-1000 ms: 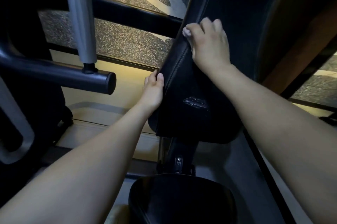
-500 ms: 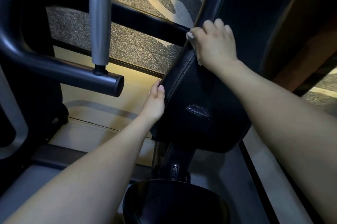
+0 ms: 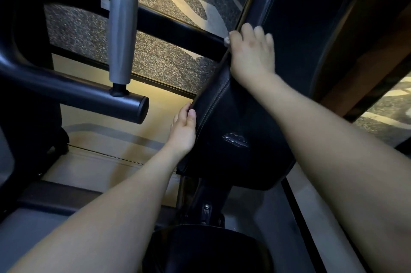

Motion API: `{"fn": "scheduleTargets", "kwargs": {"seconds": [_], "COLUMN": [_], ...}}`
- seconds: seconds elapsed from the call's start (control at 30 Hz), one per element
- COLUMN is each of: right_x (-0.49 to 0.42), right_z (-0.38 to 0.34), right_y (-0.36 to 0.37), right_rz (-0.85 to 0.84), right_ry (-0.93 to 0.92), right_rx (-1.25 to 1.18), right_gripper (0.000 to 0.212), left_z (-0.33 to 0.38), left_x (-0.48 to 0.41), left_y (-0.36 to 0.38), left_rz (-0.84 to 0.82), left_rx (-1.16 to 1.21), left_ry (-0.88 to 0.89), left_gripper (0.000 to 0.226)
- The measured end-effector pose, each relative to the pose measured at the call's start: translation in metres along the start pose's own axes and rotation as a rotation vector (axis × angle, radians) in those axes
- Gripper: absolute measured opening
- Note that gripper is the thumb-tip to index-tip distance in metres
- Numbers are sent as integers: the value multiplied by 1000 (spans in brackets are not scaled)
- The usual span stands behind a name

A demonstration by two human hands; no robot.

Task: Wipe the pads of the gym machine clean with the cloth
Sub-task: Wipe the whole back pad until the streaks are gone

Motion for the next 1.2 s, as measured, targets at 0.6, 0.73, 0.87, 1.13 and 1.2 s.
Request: {"fn": "scheduleTargets", "kwargs": {"seconds": [0.6, 0.73, 0.87, 1.13, 1.2], "right_x": [74, 118, 82, 150, 164], "right_z": [-65, -99, -71, -138, -140], "right_y": [33, 55, 40, 72, 80], "right_rz": [4, -115, -3, -101, -88], "right_ry": [-229, -576, -441, -528, -674], "right_rx": [-73, 25, 66, 15, 64], "right_gripper": [22, 13, 12, 19, 20], "left_z": [-18, -24, -25, -38, -41], "left_x": [50, 56, 58, 71, 74], "left_y": [-25, -26, -26, -38, -46], "left_rz": [-147, -148, -139, -64, -15], "left_rx": [-14, -33, -17, -51, -68], "left_ry": [-164, -182, -177, -289, -308], "left_gripper": [62, 53, 50, 44, 45]}}
Point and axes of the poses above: each hand's wrist, its own x-axis away from the middle knuckle, its own y-axis out of the palm, z = x × y, the point moved 4 cm from there along -x, towards the middle knuckle, and after that the axes turned 15 degrees about -z, right-handed, at the moved point
